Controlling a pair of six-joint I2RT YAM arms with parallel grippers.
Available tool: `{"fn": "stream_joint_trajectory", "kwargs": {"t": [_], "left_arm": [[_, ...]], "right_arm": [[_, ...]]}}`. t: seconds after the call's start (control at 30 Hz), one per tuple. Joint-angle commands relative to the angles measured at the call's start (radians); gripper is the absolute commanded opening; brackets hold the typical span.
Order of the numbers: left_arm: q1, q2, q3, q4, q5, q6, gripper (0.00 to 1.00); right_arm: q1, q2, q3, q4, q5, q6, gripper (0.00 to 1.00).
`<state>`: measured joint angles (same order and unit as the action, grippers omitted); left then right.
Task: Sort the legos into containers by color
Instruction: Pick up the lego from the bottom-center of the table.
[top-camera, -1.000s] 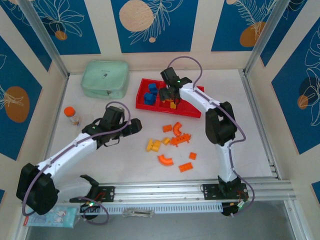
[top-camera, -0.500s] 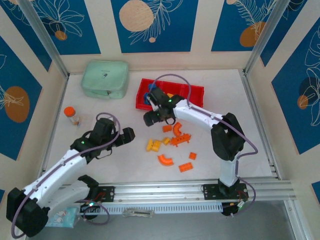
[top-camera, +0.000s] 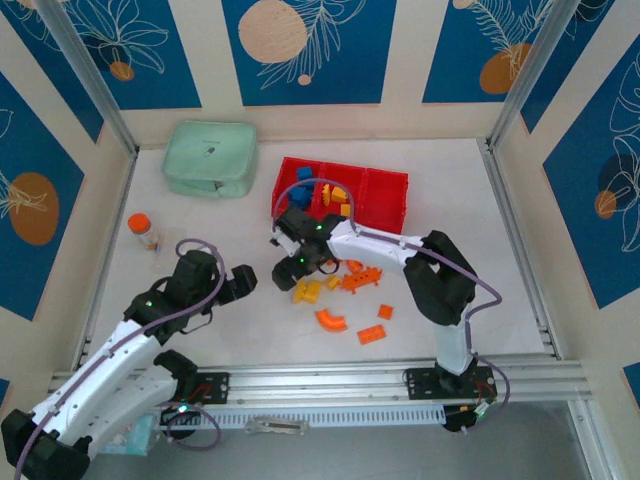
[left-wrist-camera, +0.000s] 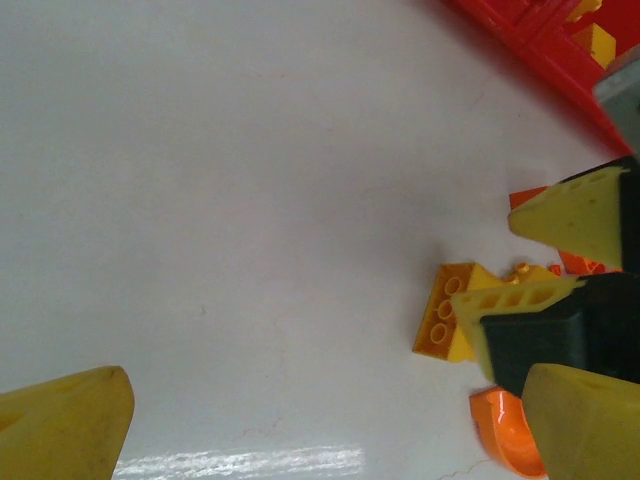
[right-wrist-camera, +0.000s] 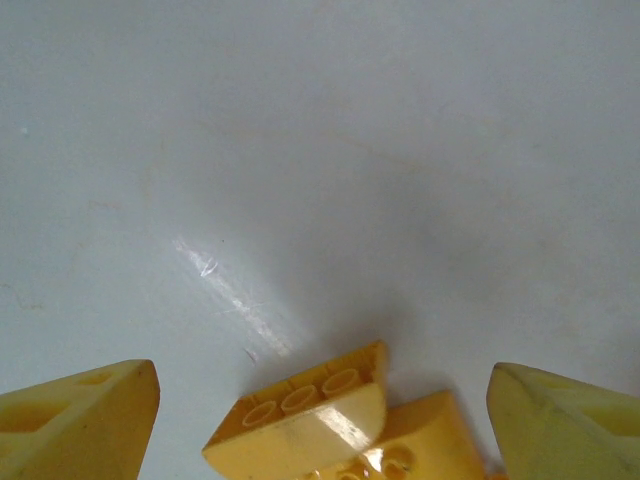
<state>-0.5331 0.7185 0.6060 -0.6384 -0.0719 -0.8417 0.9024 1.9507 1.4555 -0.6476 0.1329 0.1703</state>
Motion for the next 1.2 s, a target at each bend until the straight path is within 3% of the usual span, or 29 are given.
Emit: {"fn": "stream_joint_trajectory", "kwargs": {"t": [0.0,0.57,0.87,1.17], "left_arm": [[0.006,-0.005,-0.020,-0.030,-0.022,-0.019,0.99],[0.007,0.010,-0.016,-0.029,-0.022,-0.016,0.99],[0.007,0.038,-0.010,-0.010,-0.009,-0.016,0.99],[0.007,0.041,0.003,-0.009,-0.006,-0.011,0.99]], "right_arm": [[0.025,0.029,-0.020,-0.009,-0.004,-0.010,0.85],[0.085,0.080,-0.064,0.005,0.096,-0.065,0.75],[0.085,0.079,-0.066,0.007,0.123,-0.071,0.61],[0.071,0.033,-0.068,0.014,0.099,-0.047,0.53]]}}
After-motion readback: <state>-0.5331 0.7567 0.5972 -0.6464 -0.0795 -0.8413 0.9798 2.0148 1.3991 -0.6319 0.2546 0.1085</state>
